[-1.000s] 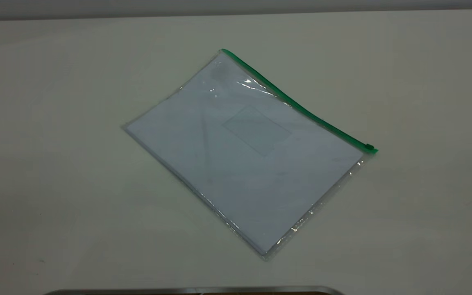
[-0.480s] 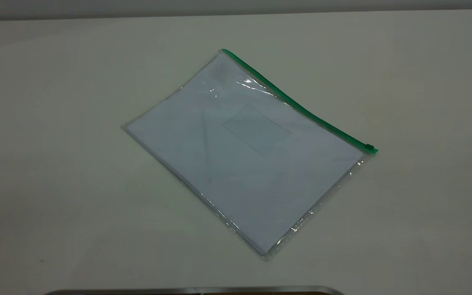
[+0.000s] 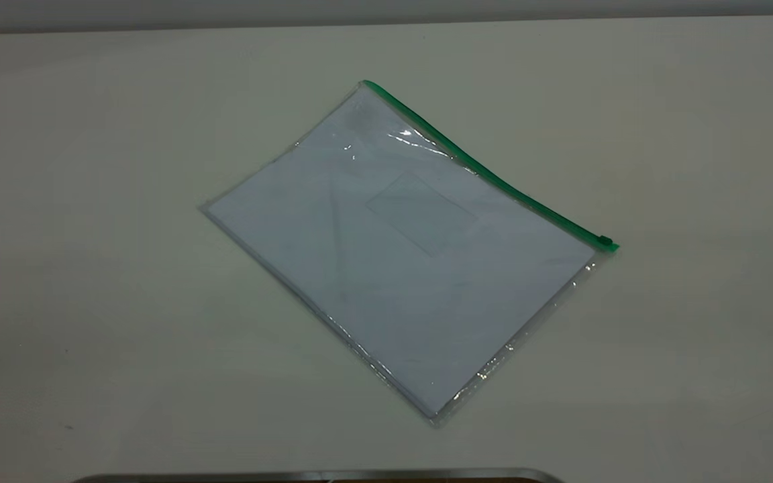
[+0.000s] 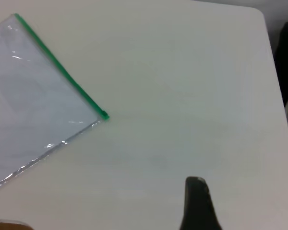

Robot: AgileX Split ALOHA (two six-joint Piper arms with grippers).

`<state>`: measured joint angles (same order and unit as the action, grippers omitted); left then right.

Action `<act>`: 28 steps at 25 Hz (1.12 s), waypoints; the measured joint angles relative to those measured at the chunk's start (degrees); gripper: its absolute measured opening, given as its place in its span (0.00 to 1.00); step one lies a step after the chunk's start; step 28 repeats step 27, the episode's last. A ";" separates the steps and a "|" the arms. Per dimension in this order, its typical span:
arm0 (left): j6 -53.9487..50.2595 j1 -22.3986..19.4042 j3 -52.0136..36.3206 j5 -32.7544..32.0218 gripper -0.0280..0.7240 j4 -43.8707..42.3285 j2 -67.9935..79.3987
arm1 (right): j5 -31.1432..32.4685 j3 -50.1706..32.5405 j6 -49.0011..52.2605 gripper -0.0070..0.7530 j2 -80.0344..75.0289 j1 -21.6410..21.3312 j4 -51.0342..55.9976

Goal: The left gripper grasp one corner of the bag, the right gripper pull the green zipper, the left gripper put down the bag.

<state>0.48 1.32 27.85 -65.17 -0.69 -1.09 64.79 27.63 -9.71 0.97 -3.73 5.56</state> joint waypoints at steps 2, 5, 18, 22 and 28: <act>0.00 0.00 0.00 0.00 0.82 0.00 0.00 | 0.00 0.00 0.00 0.71 0.00 -0.06 -0.06; 0.00 0.00 0.00 0.00 0.82 0.00 0.00 | 0.00 0.00 0.04 0.71 0.00 -0.06 -0.50; -0.13 0.00 0.00 0.00 0.82 0.00 0.00 | 0.00 0.00 5.31 0.71 0.00 -0.06 -3.88; -0.13 0.00 0.00 0.00 0.82 0.00 0.00 | 0.00 0.00 5.42 0.71 0.00 -0.06 -3.88; -0.13 0.00 0.00 0.00 0.82 0.00 0.00 | 0.00 0.00 5.42 0.71 0.00 -0.06 -3.94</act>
